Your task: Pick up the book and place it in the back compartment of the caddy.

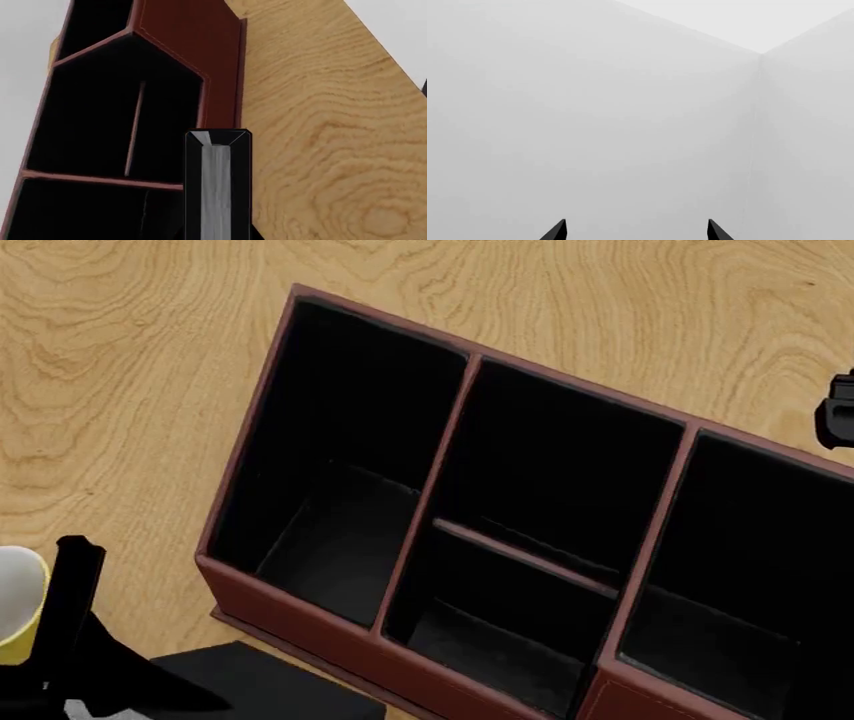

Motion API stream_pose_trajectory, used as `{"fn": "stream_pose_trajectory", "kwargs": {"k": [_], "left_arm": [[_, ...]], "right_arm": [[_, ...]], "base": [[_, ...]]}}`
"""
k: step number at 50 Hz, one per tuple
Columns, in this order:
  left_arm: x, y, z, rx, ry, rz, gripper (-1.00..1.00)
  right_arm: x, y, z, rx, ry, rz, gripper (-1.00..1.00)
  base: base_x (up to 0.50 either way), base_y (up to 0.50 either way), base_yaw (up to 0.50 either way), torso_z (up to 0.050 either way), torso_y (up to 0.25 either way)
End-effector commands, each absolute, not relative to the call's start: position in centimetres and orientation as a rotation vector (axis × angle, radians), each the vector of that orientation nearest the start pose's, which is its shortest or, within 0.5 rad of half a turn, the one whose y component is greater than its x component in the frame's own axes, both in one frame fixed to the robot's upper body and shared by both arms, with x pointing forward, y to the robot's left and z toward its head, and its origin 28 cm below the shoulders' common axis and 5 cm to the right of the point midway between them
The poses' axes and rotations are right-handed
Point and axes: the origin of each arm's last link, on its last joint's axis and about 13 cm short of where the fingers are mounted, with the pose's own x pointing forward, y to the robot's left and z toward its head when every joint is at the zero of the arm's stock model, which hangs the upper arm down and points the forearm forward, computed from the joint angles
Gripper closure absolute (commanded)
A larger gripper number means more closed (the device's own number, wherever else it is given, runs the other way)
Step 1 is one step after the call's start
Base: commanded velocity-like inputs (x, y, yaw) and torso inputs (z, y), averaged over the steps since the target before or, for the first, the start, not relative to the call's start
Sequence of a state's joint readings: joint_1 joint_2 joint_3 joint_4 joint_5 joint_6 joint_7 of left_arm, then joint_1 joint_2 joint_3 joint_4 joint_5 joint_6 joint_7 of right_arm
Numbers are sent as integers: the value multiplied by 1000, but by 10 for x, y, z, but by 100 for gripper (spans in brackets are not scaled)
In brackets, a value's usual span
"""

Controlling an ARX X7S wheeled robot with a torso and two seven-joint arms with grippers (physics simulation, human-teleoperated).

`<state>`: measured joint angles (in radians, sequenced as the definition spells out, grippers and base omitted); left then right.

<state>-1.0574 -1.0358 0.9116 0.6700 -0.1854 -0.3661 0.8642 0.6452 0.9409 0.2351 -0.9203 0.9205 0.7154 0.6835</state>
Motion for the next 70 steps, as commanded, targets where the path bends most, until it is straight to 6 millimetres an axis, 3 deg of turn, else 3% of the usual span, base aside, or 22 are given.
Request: {"fn": "stream_pose_trajectory", "kwargs": {"k": [1,31,44,70], "left_arm": [[228,254,286,1335,-192,-1261,100],[213,236,335,1362,-250,-1291,100],[224,219,356,1369,-231,-1328,100],[253,193,370,1287,-117,-1388,100]], "right_arm": [[173,-185,312,-227,-774,-257,-100],[170,-186,313,-221,-780,-258,-100],[168,-187,314,-219,-780,-259,-100],[167,-188,312,-213,-779,-261,-100]], "base": [[0,0,-3,0,0],[0,0,0,0,1],[0,0,0,1,1],[0,0,0,0,1]]}}
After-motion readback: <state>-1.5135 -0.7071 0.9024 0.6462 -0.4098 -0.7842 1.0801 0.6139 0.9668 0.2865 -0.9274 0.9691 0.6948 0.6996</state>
